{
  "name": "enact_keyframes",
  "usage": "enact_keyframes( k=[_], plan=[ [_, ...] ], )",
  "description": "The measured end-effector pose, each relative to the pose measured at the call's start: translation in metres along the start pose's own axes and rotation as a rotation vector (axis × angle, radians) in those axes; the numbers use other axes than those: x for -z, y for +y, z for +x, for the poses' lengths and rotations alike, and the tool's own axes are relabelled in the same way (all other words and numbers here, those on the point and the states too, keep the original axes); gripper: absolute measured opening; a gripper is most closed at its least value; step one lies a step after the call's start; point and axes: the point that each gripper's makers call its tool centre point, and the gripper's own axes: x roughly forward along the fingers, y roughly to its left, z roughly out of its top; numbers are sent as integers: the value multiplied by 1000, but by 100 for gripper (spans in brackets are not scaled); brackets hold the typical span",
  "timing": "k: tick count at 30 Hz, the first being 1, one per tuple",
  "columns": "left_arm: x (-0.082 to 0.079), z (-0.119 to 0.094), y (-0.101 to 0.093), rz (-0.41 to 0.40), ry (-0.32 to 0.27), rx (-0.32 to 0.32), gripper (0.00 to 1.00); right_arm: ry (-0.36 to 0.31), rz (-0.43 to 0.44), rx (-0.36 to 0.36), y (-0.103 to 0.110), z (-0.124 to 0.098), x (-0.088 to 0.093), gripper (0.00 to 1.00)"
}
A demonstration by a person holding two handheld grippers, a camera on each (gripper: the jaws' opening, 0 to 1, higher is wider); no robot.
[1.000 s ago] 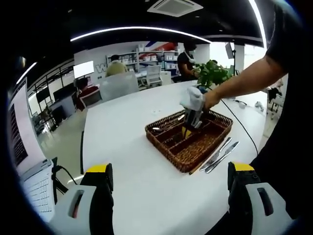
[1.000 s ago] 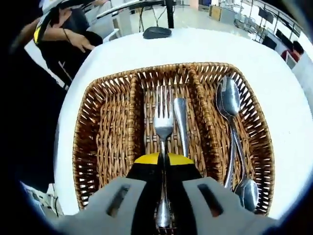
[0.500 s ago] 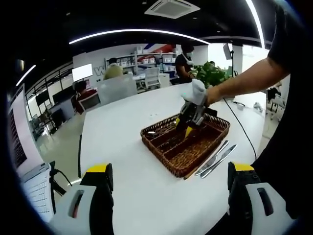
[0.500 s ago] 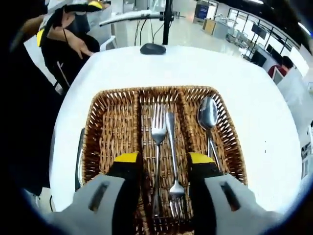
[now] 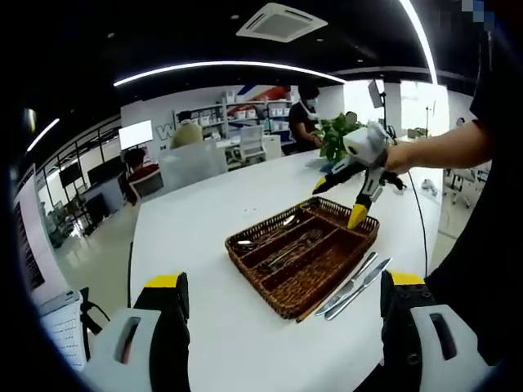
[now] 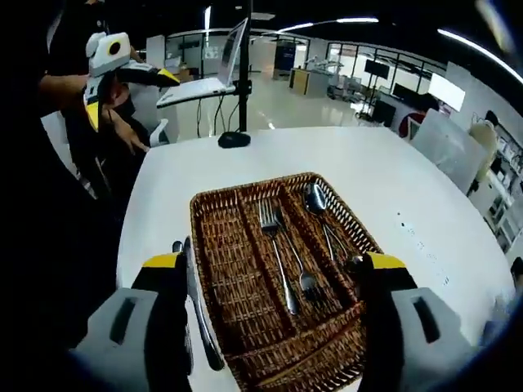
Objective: Arrange the knives, forks, and spoons in their matching storage slots by inserting each utensil handle-first until every utensil is classified and aligned in the correct compartment
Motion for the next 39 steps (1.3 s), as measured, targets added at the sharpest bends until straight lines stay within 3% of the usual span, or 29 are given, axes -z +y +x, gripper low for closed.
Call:
enact_keyframes(
  k=[3, 9, 14, 17, 20, 23, 25, 27, 30, 33, 36, 37, 39],
  plan=[
    [2, 1, -4, 2, -1, -2, 99, -10, -4, 59, 2, -18, 5, 100],
    [12, 7, -4, 8, 5, 2, 99, -56, 96, 195, 1, -61, 17, 100],
    [8, 11, -4, 20, -2, 29, 99, -119, 191, 267, 2, -100, 12, 100],
    [10, 15, 2, 25, -11, 48, 99, -170, 165, 331, 0, -120, 4, 100],
    [10, 19, 3, 15, -26, 60, 99, -154, 171, 374, 4, -132, 8, 100],
    [14, 23, 2, 6, -14, 81, 99, -91, 270, 401, 15, -139, 25, 100],
    [16, 25, -1, 20, -8, 96, 99, -91, 253, 416, 19, -142, 26, 100],
    [21, 27, -4, 57, 4, 106, 99, -47, 247, 467, 20, -150, 38, 100],
    [16, 27, -8, 54, 5, 94, 99, -71, 302, 460, 21, -154, 54, 100],
    [9, 25, -8, 67, -20, 46, 99, -73, 238, 445, 17, -156, 62, 100],
    [9, 21, -9, 44, 11, 23, 99, -35, 345, 416, 17, -152, 76, 100],
    [5, 18, -12, 69, 11, 25, 99, -56, 261, 367, 24, -150, 64, 100],
    [11, 18, -7, 113, 35, 13, 99, 20, 193, 341, 32, -149, 75, 100]
  ],
)
